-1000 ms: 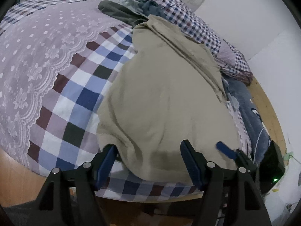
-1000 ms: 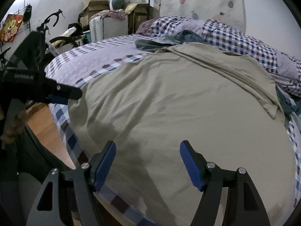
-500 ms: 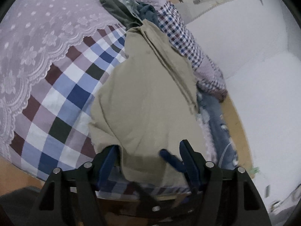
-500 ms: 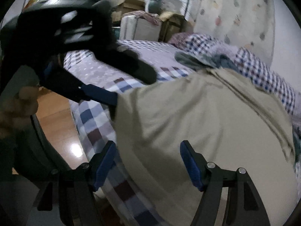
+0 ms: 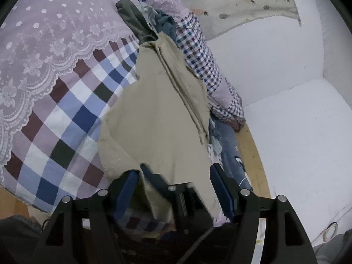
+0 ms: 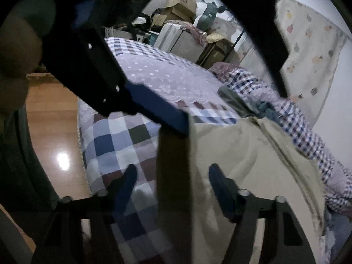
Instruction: Fold clothes
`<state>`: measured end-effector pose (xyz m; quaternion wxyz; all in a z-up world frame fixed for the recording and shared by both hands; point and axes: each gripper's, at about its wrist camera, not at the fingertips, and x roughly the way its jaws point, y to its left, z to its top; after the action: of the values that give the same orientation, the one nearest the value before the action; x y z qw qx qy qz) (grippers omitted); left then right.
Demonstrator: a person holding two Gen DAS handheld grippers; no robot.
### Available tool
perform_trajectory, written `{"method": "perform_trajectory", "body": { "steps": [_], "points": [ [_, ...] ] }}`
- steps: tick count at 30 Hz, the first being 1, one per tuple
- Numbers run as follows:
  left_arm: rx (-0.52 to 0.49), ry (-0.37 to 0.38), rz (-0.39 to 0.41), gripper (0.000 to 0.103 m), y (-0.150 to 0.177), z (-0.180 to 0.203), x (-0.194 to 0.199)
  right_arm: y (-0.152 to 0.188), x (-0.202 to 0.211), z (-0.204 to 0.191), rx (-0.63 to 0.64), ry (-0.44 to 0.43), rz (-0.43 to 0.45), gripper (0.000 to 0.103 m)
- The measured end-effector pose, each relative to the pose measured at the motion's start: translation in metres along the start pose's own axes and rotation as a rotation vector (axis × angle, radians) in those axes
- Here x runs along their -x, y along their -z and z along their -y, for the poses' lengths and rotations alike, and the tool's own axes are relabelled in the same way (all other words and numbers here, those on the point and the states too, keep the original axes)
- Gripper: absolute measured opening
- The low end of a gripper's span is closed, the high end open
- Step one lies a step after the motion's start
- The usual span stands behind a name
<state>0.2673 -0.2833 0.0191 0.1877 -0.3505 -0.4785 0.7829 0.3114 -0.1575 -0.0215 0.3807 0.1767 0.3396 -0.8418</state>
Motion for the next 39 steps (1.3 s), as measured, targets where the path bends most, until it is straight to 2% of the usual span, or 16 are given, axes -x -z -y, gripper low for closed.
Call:
{"method": "perform_trajectory", "body": {
  "steps": [1,5,6,9,12,15,26,31,35,39],
  "points": [
    [0.009,-0.012,0.012,0.071,-0.001,-0.002,0.003,0.0,-0.004,0.001,-0.019,-0.02,-0.014,0.045],
    [0.026,-0.076,0.074,0.071,-0.002,-0.005,0.02,-0.001,-0.014,0.011,-0.105,-0.08,-0.06,0.019],
    [0.015,-0.101,0.1,0.071,-0.001,-0.003,0.026,-0.002,-0.016,0.015,-0.128,-0.092,-0.07,0.006],
    [-0.032,-0.181,0.161,0.071,-0.001,0.002,0.037,-0.003,-0.021,0.024,-0.193,-0.128,-0.097,0.004],
    [0.017,-0.253,0.113,0.071,-0.001,-0.012,0.025,-0.005,-0.02,0.03,-0.232,-0.163,-0.107,0.004],
    [0.043,-0.275,0.099,0.071,-0.001,-0.019,0.019,-0.009,-0.023,0.038,-0.259,-0.189,-0.11,0.004],
    [0.119,-0.264,0.075,0.071,0.0,-0.037,0.009,-0.015,-0.012,0.04,-0.298,-0.223,-0.099,0.003],
    [0.16,-0.213,0.077,0.071,0.0,-0.042,0.008,-0.016,-0.004,0.045,-0.333,-0.256,-0.082,0.003],
    [0.184,-0.169,0.117,0.071,-0.002,-0.045,0.013,-0.018,0.0,0.047,-0.353,-0.275,-0.071,0.003],
    [0.183,-0.151,0.102,0.071,-0.004,-0.044,0.007,-0.019,0.004,0.048,-0.362,-0.28,-0.064,0.003]
  ]
}}
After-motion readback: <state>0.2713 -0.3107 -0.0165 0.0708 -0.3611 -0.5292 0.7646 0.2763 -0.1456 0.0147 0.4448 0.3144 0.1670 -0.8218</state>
